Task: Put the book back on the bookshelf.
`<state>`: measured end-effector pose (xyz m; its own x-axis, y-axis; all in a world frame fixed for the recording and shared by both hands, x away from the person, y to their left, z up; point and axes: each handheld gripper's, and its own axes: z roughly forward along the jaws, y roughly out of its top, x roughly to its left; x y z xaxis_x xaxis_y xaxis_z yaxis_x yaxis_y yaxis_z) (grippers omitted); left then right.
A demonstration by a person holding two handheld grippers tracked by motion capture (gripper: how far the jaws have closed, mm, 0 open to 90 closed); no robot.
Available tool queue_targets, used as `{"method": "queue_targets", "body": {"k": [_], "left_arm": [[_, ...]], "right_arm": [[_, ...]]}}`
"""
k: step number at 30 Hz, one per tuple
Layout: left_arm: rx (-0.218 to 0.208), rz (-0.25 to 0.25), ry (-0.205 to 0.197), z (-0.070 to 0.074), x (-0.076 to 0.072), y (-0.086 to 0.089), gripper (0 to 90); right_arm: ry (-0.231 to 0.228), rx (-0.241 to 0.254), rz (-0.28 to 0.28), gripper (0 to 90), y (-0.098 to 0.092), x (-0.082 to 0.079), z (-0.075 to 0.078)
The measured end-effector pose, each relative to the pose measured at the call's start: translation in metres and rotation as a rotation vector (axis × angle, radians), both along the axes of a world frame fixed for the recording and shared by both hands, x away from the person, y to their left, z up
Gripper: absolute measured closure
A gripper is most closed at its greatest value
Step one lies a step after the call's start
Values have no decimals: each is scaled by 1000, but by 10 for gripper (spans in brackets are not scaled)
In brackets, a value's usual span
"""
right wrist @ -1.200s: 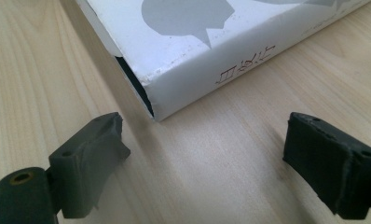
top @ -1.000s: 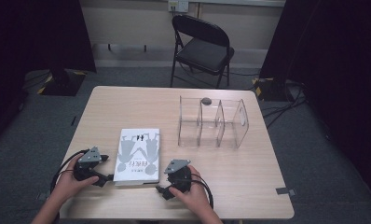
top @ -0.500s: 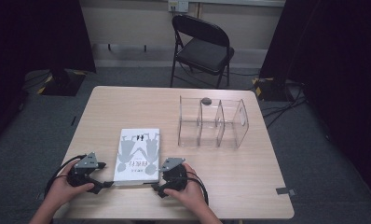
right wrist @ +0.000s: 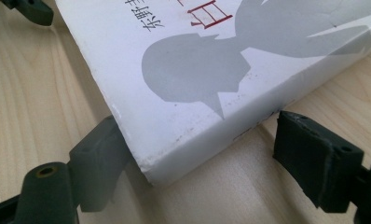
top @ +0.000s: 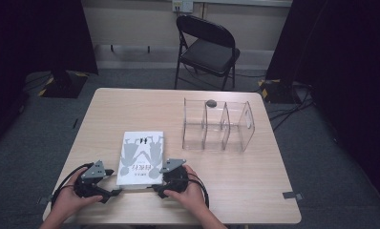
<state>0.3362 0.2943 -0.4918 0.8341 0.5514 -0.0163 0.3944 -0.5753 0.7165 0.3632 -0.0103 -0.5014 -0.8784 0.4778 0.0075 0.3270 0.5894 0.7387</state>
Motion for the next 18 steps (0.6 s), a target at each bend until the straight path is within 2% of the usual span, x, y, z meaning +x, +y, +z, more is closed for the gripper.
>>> {"method": "queue_targets", "body": {"k": [5, 6, 9, 18], "left_arm": [[13, -7, -30, 1, 1, -6, 251], [35, -13, -45, 1, 3, -8, 256], [33, -29, -39, 1, 4, -10, 291], [53, -56, -28, 3, 8, -17, 308]], "right_arm": [[3, -1, -15, 179, 1, -1, 0], [0, -2, -22, 176, 2, -2, 0], [2, -2, -27, 174, 2, -2, 0], [-3, -3, -31, 176, 3, -3, 0]]}}
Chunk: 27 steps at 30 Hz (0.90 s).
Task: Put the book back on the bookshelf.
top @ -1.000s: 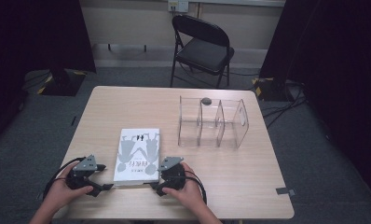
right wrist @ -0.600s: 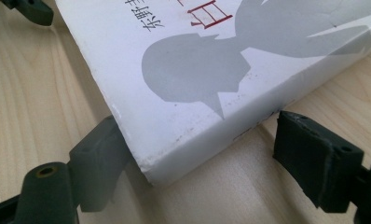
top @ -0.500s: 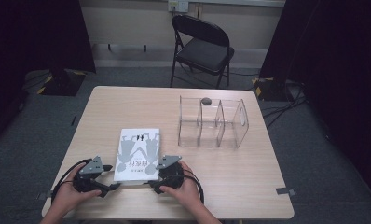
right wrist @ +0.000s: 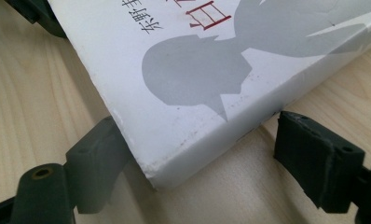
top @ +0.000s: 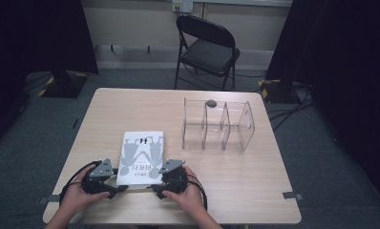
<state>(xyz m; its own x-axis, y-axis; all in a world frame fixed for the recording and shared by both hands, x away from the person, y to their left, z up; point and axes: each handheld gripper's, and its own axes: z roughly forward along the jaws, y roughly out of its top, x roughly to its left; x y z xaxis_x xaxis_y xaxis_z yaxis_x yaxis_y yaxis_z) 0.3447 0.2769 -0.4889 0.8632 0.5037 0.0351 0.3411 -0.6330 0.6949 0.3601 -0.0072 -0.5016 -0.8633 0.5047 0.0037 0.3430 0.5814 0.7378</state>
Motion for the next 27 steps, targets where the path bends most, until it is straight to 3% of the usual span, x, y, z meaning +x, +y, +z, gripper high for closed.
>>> {"method": "queue_targets", "body": {"k": [5, 17, 25, 26, 27], "left_arm": [[18, 7, 10, 3, 1, -2, 311], [5, 23, 22, 4, 5, -5, 323], [-2, 57, 52, 2, 6, -8, 288], [27, 54, 42, 2, 6, -9, 287], [27, 54, 42, 2, 6, -9, 287]], "right_arm": [[1, -2, -3, 170, 0, 0, 0], [2, -2, -22, 164, 1, 1, 0], [-3, -8, -39, 170, 2, 0, 0], [-5, -8, -38, 170, 2, 1, 0], [-5, -8, -38, 170, 2, 1, 0]]}}
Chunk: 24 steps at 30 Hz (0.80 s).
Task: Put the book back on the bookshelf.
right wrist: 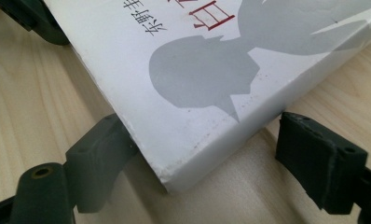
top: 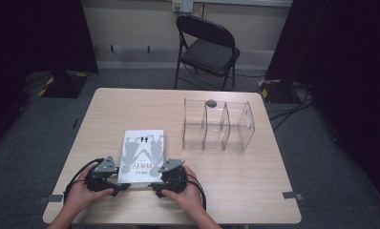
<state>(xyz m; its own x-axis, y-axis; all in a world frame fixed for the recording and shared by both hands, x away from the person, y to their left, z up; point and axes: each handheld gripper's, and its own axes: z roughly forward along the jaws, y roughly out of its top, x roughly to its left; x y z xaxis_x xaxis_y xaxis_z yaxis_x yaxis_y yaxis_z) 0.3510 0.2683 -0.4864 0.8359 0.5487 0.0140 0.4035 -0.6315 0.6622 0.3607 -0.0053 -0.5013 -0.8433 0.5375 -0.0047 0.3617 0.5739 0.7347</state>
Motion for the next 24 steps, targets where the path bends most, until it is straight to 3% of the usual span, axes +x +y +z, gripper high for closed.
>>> {"method": "queue_targets", "body": {"k": [10, 15, 18, 19, 20, 24], "left_arm": [[3, 19, -10, 5, -2, -2, 307], [-35, 34, -29, 15, -3, -1, 325], [-28, 35, -28, 16, -4, -3, 385], [-50, 45, -25, 16, -6, -4, 385], [-24, 36, -34, 17, -5, -4, 420], [-22, 38, -41, 17, -5, -4, 440]], "right_arm": [[8, -7, -8, 170, 2, 0, 1], [8, -7, -11, 165, 2, 0, 1], [8, -8, -12, 162, 3, 0, 1], [6, -8, -15, 156, 3, -1, 1], [13, -17, -28, 135, 5, -1, 1], [14, -21, -25, 130, 6, 0, 1]]}}
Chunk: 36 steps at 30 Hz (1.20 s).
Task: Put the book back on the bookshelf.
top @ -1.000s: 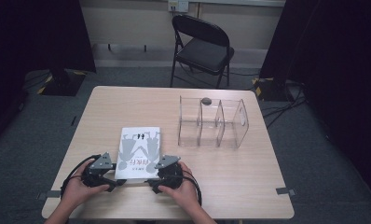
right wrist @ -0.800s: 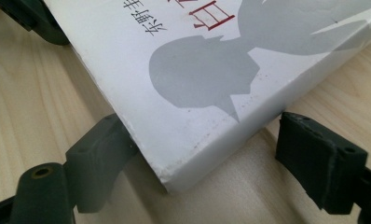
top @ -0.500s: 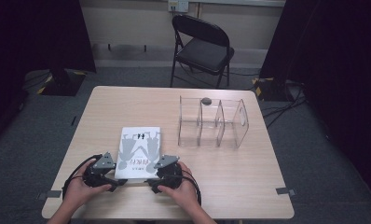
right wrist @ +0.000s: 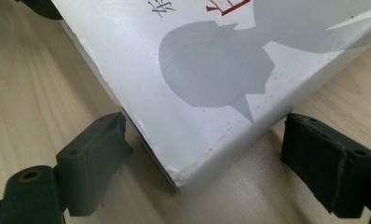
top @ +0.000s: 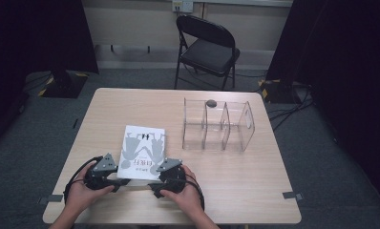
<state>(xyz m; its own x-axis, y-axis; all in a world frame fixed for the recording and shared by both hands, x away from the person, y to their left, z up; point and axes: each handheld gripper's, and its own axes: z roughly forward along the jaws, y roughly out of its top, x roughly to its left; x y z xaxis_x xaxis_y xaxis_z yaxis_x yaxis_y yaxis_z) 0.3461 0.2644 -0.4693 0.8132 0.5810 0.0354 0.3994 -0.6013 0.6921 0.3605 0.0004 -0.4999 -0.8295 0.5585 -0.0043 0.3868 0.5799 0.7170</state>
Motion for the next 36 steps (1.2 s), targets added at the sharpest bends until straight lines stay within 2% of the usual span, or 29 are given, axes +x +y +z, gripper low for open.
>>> {"method": "queue_targets", "body": {"k": [3, 4, 6, 8, 10, 12, 13, 15, 17, 18, 19, 22, 23, 24, 26, 30, 32, 33, 36], "left_arm": [[-16, 4, -7, 2, -1, 0, 453], [-4, -4, -9, 3, 0, 1, 457], [-4, -3, -6, 2, 0, 1, 457], [-8, -2, -6, 2, 0, 1, 457], [-23, 7, -8, 3, 0, 0, 457], [-7, 4, -14, 4, 0, 1, 458], [-20, 13, -11, 5, -1, 0, 458], [-14, 6, -10, 6, 0, 1, 458], [-13, 4, -10, 6, 0, 0, 458], [-8, 8, -6, 7, 0, 0, 458], [-13, 11, -5, 8, 0, -1, 458], [-7, 12, -2, 9, 0, -2, 458], [-4, 8, -2, 9, 1, -2, 458], [5, 5, 3, 10, 1, -1, 457], [3, 4, 2, 10, 1, -1, 458], [-12, 16, 3, 11, 1, -3, 457], [-10, 16, 2, 12, 1, -3, 457], [4, 8, 2, 13, 2, -2, 457], [4, 8, 2, 13, 2, -3, 457]], "right_arm": [[2, 1, 5, 131, -1, 0, 0], [-15, -5, 15, 132, -1, 0, 0], [-21, -17, 15, 133, -1, -1, 1], [-72, -57, 38, 139, -1, -3, 4], [-74, -69, 36, 141, -2, -4, 6], [-68, -58, 38, 141, -3, -5, 8], [-79, -36, 49, 143, -4, -5, 12], [-103, -28, 61, 143, -4, -6, 17], [-106, -18, 62, 145, -3, -6, 20], [-87, -9, 69, 147, 0, -8, 24], [-95, -2, 80, 144, 1, -8, 24], [-98, -13, 74, 122, 4, -9, 25], [-115, -16, 77, 122, 5, -9, 24], [-119, 7, 70, 120, 6, -7, 26], [-116, 16, 64, 116, 7, -7, 27], [-137, 7, 41, 110, 13, -5, 31], [-137, 7, 43, 110, 15, -4, 32], [-154, 0, 45, 116, 17, -4, 33], [-167, -9, 51, 119, 20, -5, 35]]}}
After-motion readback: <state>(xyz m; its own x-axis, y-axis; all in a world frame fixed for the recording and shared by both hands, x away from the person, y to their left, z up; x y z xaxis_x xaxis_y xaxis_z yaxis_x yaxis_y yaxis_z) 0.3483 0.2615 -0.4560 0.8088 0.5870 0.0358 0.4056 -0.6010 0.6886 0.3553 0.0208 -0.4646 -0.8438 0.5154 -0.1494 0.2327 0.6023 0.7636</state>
